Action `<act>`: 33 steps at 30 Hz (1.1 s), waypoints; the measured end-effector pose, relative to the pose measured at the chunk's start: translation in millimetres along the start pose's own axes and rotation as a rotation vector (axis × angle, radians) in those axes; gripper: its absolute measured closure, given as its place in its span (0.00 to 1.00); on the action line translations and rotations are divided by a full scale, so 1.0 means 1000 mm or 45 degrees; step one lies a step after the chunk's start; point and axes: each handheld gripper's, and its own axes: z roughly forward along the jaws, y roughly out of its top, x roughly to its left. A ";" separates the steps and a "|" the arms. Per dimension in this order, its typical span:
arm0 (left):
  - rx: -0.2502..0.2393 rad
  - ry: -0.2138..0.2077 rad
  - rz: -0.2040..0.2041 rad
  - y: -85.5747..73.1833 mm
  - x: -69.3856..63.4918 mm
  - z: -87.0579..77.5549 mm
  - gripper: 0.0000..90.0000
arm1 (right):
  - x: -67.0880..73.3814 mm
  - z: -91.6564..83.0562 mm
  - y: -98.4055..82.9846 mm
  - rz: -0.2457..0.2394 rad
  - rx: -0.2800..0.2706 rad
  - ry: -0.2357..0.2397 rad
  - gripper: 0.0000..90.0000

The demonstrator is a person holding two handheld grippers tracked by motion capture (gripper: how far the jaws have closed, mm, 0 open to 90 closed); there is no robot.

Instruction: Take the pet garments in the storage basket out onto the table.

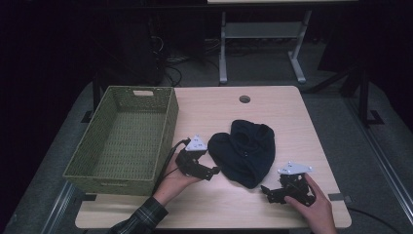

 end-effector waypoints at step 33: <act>0.082 0.147 0.035 -0.052 -0.015 0.018 0.14 | 0.000 0.000 0.000 -0.005 -0.002 0.001 0.00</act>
